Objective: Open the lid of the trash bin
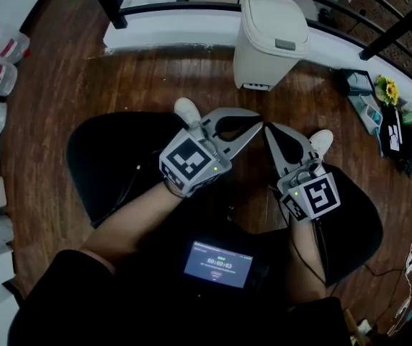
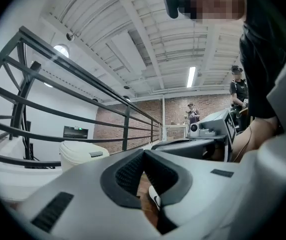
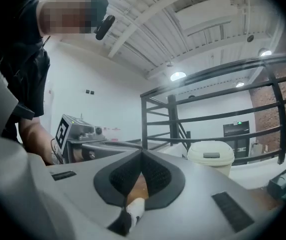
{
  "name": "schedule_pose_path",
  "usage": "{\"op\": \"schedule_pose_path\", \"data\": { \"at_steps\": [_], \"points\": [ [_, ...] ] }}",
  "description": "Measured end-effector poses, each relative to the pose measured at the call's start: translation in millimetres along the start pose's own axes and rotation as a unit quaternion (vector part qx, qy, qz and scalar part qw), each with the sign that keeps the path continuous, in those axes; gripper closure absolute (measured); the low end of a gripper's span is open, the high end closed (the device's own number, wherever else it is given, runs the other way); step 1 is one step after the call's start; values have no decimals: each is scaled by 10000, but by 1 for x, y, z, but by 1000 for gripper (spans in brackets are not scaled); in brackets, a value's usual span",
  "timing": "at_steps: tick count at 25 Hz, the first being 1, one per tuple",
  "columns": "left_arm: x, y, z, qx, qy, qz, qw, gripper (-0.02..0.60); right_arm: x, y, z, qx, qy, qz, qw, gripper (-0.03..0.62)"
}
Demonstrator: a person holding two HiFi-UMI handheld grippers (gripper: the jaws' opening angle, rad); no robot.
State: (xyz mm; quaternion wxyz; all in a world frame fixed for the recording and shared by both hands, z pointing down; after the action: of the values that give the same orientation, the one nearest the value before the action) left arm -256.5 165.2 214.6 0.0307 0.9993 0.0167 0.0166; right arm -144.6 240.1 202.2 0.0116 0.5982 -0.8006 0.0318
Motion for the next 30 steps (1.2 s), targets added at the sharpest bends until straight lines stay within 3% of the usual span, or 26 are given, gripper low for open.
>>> {"op": "schedule_pose_path", "data": {
  "at_steps": [7,14,24,30],
  "points": [
    [39,24,14,343,156,454,9983,548,33,-60,-4,387,153,83,9991,588],
    [79,62,31,656,269,887,9935,548,62,-124,13,416,68,107,9991,588],
    [114,106,25,312,414,1469,9878,548,101,-173,12,-253,414,752,9960,588],
    [162,134,-8,-230,400,1631,9855,548,110,-216,-14,-535,474,1053,9919,588]
  ]
}}
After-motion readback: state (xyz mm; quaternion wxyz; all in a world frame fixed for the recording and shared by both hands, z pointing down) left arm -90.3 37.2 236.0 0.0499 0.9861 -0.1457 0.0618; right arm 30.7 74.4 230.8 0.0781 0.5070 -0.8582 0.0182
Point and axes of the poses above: the fingertips, and each gripper's own axes: x forward along the fingers, y to its left, z out of its top, the point moved 8 cm from there along -x, backward along the fingers, and after that the axes turned 5 degrees about -z, right-handed, at the moved point
